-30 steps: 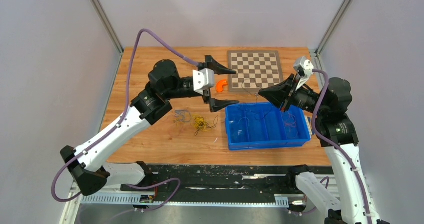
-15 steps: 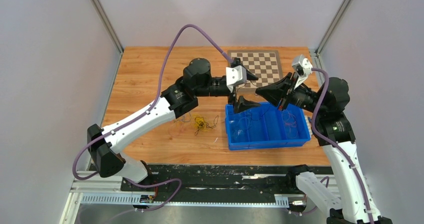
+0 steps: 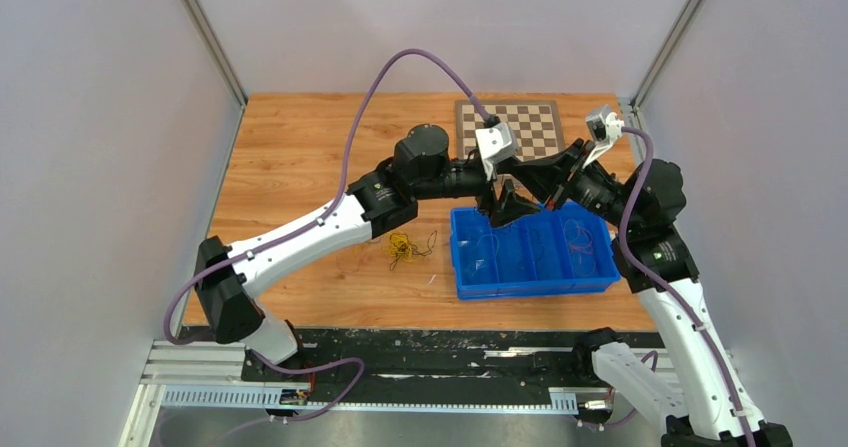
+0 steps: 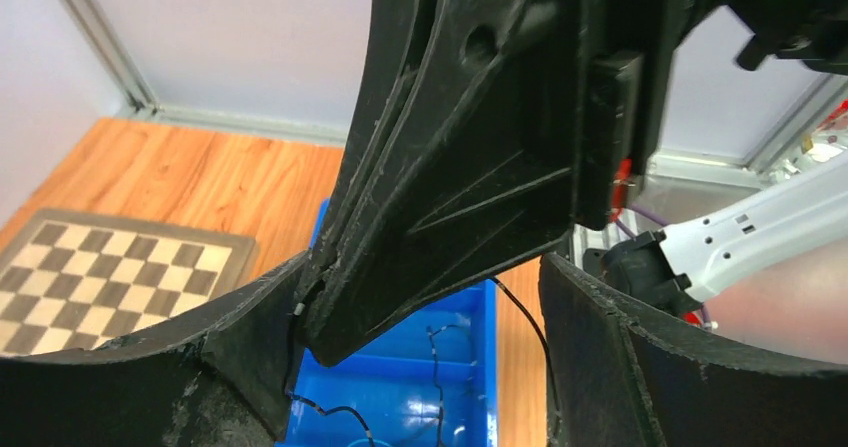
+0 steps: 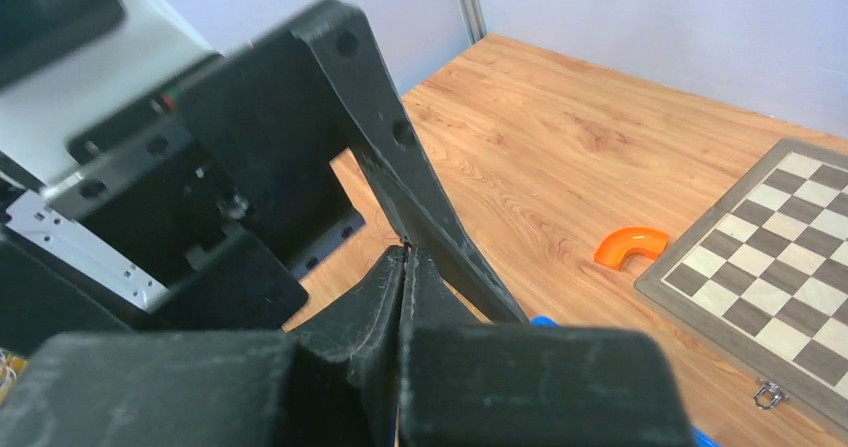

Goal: Untangle the cables

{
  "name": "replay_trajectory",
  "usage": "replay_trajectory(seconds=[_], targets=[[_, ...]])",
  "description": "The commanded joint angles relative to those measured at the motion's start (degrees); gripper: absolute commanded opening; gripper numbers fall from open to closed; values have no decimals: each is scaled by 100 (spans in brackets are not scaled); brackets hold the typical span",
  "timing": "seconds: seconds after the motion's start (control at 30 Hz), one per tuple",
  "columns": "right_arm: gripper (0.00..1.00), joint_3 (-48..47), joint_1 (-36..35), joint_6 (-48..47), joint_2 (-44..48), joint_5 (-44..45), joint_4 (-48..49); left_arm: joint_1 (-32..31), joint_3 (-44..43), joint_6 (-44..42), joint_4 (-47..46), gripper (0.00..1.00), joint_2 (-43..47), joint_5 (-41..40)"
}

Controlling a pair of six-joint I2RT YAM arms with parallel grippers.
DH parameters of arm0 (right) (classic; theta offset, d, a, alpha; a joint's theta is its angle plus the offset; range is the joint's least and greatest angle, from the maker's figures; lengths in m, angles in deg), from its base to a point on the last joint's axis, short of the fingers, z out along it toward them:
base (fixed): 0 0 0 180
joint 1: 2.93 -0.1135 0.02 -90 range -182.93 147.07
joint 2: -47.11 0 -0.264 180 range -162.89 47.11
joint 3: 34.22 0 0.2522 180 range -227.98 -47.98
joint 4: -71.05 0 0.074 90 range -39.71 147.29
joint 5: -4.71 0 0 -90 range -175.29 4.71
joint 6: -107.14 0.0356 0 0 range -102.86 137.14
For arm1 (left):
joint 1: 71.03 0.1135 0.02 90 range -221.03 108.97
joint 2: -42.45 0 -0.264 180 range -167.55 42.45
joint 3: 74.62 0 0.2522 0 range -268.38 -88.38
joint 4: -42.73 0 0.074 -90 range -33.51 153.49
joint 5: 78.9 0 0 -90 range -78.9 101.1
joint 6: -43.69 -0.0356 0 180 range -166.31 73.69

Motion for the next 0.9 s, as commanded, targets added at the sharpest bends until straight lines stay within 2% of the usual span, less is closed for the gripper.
replay_trajectory(seconds=[0.0,0.13,0.2,0.23,0.33,0.37,0.43,0.47,0.5,0.57,0.63,0.7,0.77,0.87], targets=[[0,61,-186,606,85,616,471,-103,-315,360,-39,83,-133,-582],[0,95,-385,704,170,1008,428,-119,-566,340,172,70,-291,-1076],[0,94,-439,644,212,1252,293,-118,-648,327,356,68,-331,-1337],[0,111,-438,635,248,1377,224,-116,-664,350,387,69,-332,-1464],[0,215,-440,664,318,1598,109,-122,-590,520,284,83,-274,-1454],[0,252,-441,707,325,1571,96,-123,-560,543,156,83,-227,-1361],[0,301,-435,819,331,1502,68,-117,-512,591,36,74,-207,-1321],[0,287,-436,840,326,1506,6,-120,-547,594,54,61,-211,-1346],[0,263,-439,831,350,1526,-51,-116,-565,593,145,54,-229,-1483],[0,162,-439,765,399,1584,-193,-73,-599,567,386,29,-228,-1656],[0,14,-436,734,474,1575,-313,1,-544,569,543,15,-201,-1721],[0,-106,-434,729,582,1535,-402,78,-345,620,636,5,-135,-1809],[0,-205,-436,708,635,1542,-513,172,-207,682,703,0,-84,-1817],[0,-274,-437,714,674,1565,-636,304,9,813,581,0,6,-1564]])
